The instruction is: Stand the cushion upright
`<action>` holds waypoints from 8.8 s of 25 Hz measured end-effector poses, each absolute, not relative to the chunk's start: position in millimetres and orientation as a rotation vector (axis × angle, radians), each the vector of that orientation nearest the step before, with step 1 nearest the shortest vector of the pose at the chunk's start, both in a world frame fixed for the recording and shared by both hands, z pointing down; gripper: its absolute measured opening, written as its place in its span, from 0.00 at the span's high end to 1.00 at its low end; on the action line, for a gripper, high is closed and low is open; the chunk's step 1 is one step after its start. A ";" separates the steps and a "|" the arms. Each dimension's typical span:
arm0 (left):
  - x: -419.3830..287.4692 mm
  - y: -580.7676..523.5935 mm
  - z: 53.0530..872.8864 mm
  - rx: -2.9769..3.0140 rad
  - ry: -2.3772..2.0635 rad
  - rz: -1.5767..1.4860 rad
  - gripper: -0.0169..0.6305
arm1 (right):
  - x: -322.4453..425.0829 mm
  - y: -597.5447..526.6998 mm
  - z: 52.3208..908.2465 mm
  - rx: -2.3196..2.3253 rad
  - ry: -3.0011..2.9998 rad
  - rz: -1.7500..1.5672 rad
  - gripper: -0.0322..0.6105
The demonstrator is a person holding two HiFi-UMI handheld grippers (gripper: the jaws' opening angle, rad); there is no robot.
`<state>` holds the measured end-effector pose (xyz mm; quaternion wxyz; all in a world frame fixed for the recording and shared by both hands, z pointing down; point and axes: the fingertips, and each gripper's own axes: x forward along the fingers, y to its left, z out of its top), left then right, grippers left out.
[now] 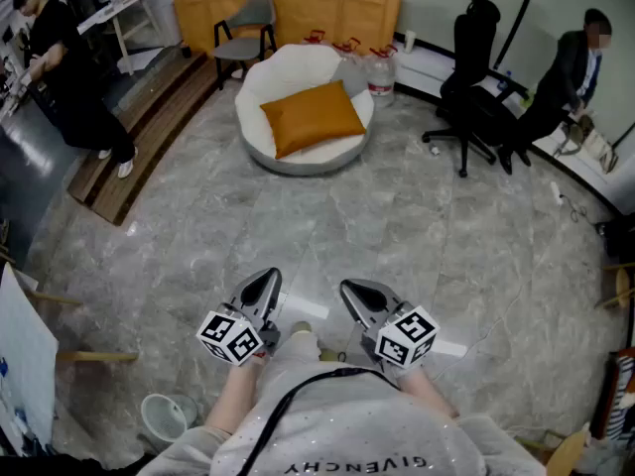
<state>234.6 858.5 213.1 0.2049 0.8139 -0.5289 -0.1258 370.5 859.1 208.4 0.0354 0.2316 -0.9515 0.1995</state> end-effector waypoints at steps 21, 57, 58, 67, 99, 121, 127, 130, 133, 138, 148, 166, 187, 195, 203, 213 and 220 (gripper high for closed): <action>121.4 737.3 223.9 2.323 -1.376 -0.273 0.94 | 265.7 748.7 219.3 0.851 -2.906 0.710 0.92; -85.8 507.5 251.8 2.276 -1.380 -0.297 0.94 | 67.0 506.5 267.9 0.848 -2.778 0.772 0.92; -90.0 494.5 251.3 2.276 -1.384 -0.301 0.94 | 65.6 494.2 269.1 0.845 -2.772 0.770 0.92; -98.0 391.7 255.1 2.253 -1.377 -0.318 0.94 | 63.7 402.0 282.2 0.862 -2.735 0.821 0.92; -109.0 135.2 301.8 2.351 -1.163 -0.192 0.93 | 88.3 223.8 356.1 1.287 -2.467 1.048 0.92; -120.6 27.8 493.1 2.259 -1.005 -0.014 0.93 | 34.5 192.9 552.6 1.404 -2.155 1.357 0.92; -118.1 22.5 553.8 2.241 -0.986 0.001 0.93 | 25.8 184.6 627.5 1.460 -2.083 1.435 0.92; -119.9 15.2 582.8 2.226 -1.000 -0.005 0.93 | 22.3 176.4 662.2 1.492 -2.045 1.503 0.91; -125.1 0.6 605.6 2.199 -1.036 -0.025 0.93 | 18.1 169.6 691.6 1.512 -2.018 1.578 0.86; -144.4 -23.9 634.6 2.141 -1.115 -0.060 0.93 | 8.2 166.9 738.2 1.535 -1.954 1.675 0.70; -167.4 -50.1 682.5 2.128 -1.152 -0.020 0.93 | -18.4 143.7 822.7 1.541 -1.865 1.732 0.55; -183.1 -47.3 707.2 2.083 -1.190 -0.041 0.93 | -36.2 102.4 873.2 1.596 -1.805 1.749 0.51; -204.4 -59.4 689.6 1.994 -1.224 -0.075 0.93 | -46.5 96.8 732.9 1.564 -2.187 1.440 0.86; -219.9 -78.2 659.0 2.017 -1.255 -0.094 0.93 | -56.1 70.5 641.1 1.453 -2.424 1.213 0.89; -228.1 -103.4 632.9 2.028 -1.270 -0.150 0.93 | -47.4 39.9 571.3 1.443 -2.561 1.046 0.90; -238.3 -107.0 614.0 2.000 -1.279 -0.158 0.93 | -37.0 0.9 498.3 1.482 -2.628 0.899 0.90; -243.4 -117.5 602.7 2.015 -1.281 -0.170 0.93 | -27.2 -12.8 459.1 1.484 -2.717 0.854 0.90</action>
